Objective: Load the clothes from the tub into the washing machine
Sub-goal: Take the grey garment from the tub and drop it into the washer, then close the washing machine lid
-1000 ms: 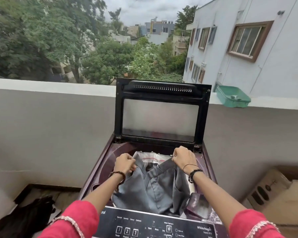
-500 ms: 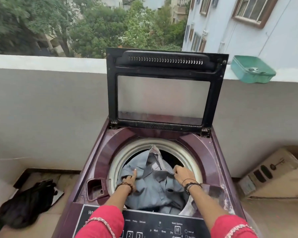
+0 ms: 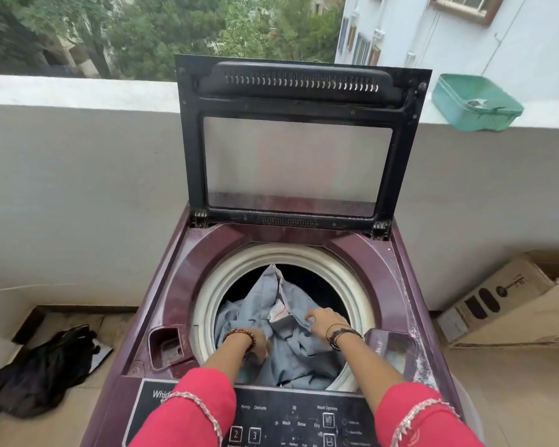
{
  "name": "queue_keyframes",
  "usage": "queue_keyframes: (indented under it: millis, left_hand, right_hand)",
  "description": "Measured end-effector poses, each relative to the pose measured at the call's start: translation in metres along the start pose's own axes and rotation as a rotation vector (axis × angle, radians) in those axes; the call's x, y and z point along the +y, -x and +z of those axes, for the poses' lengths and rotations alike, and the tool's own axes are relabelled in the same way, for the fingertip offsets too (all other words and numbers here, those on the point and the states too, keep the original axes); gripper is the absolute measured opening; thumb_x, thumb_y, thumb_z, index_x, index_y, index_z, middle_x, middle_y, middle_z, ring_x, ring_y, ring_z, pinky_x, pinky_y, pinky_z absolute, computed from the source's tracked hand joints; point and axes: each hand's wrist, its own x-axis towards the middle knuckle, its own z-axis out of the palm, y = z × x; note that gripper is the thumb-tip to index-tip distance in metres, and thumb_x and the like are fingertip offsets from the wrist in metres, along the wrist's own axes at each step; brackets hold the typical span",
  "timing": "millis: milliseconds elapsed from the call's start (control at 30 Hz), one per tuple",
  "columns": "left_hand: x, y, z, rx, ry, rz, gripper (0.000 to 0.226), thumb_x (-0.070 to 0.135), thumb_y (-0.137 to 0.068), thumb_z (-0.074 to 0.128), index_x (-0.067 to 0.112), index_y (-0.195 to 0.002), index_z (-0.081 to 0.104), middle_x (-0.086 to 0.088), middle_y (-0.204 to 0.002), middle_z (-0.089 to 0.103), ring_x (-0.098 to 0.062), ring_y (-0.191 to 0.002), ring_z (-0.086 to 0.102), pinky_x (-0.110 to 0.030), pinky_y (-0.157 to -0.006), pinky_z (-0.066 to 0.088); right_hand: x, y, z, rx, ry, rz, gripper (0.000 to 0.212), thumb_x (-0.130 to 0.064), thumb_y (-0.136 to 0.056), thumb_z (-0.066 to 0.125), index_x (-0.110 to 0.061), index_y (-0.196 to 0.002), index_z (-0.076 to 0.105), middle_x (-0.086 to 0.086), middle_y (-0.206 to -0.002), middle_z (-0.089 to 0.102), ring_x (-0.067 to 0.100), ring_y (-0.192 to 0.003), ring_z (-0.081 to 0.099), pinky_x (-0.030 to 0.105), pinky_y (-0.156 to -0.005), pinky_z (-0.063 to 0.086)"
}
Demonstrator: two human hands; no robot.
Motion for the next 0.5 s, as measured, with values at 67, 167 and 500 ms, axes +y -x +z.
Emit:
queue_keyframes:
  millis: [67, 167, 500]
  left_hand:
    - [0.003, 0.012, -0.014, 0.038, 0.167, 0.016, 0.031, 0.008, -0.085, 0.057, 0.012, -0.114, 0.064, -0.017, -0.105, 0.068, -0.023, -0.074, 0.064, -0.022, -0.057, 0.051]
    - [0.006, 0.037, -0.035, 0.205, 0.404, 0.049, 0.015, 0.009, -0.086, 0.051, 0.0, -0.08, 0.061, -0.013, -0.055, 0.068, -0.014, -0.041, 0.058, -0.016, -0.042, 0.047]
    - [0.017, 0.105, -0.102, 0.812, 0.707, 0.304, 0.011, 0.006, -0.085, 0.058, 0.011, -0.075, 0.06, -0.005, -0.063, 0.065, -0.01, -0.052, 0.062, -0.017, -0.044, 0.05]
  right_hand:
    - [-0.004, 0.002, -0.012, 0.116, -0.082, 0.015, 0.033, -0.013, -0.088, 0.044, -0.021, -0.114, 0.062, 0.01, -0.118, 0.063, 0.028, -0.101, 0.062, 0.032, -0.087, 0.047]
    - [-0.009, 0.01, -0.031, 0.219, -0.172, -0.027, 0.03, -0.009, -0.082, 0.044, -0.021, -0.097, 0.067, 0.005, -0.091, 0.072, 0.022, -0.091, 0.066, 0.03, -0.079, 0.05]
    - [-0.03, 0.042, -0.12, 0.482, -0.194, -0.182, 0.024, -0.019, -0.085, 0.046, -0.028, -0.092, 0.067, -0.004, -0.082, 0.073, 0.017, -0.089, 0.063, 0.03, -0.081, 0.049]
